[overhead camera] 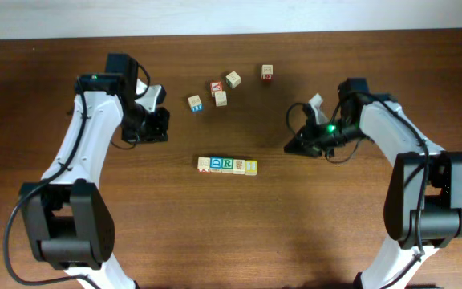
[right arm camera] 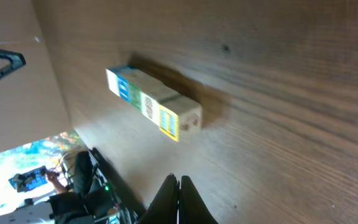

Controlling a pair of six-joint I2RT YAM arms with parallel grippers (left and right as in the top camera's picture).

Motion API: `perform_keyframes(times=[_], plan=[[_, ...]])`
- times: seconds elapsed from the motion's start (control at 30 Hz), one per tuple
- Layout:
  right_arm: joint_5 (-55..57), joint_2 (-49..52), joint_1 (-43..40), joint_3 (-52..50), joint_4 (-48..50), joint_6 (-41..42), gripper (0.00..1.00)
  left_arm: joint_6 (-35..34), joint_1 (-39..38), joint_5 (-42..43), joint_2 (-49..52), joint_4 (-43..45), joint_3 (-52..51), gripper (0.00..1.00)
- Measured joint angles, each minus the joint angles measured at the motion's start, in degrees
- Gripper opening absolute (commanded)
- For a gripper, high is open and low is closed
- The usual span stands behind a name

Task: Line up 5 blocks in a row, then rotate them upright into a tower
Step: 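Raise the right arm and bring both grippers to either end of the row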

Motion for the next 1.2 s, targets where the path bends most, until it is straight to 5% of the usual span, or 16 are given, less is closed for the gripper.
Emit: perform_keyframes(times=[0.37, 0.67, 1.2], plan=[[15.1, -3.0, 4.3, -4.1, 5.7, 10.5, 0.04, 0.5, 0.0, 5.5, 0.0, 8.2, -7.5, 0.00], [32.9, -19.3, 4.7, -4.2, -1.6, 15.5, 0.04, -0.6, 0.0, 1.8, 0.0, 8.3, -7.5, 0.00], [17.2, -18.4, 5.0, -15.5, 17.5, 20.0, 0.04, 2.4, 0.0, 7.7, 0.0, 8.2, -7.5, 0.00]])
